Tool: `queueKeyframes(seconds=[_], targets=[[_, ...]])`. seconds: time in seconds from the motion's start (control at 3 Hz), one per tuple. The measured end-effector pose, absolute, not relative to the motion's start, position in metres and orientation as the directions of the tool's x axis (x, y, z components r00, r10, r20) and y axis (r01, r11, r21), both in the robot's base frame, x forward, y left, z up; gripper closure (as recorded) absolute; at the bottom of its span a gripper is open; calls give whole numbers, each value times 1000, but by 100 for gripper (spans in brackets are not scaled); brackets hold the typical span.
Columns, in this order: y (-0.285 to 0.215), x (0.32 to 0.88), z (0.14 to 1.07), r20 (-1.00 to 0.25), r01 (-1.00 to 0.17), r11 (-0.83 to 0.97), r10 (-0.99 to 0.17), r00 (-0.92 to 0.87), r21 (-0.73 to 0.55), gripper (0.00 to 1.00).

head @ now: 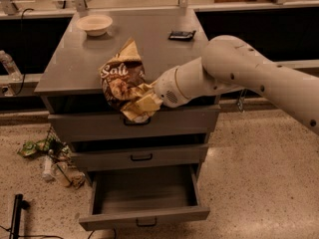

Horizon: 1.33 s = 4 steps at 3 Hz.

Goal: Place brown chip bag into bottom drawer

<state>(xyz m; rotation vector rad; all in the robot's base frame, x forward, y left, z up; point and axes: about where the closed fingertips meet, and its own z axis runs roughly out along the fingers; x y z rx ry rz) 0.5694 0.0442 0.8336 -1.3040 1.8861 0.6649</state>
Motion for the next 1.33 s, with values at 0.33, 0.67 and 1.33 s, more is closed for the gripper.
queueKeyframes(seconds=[0.33,0.67,1.33], targets=[[44,569,834,-804,-937,350,-555,-213,6,100],[45,555,821,-797,-943,330,-556,-234,46,100],[33,477,762,-738,-930,290,-573,-357,224,100]])
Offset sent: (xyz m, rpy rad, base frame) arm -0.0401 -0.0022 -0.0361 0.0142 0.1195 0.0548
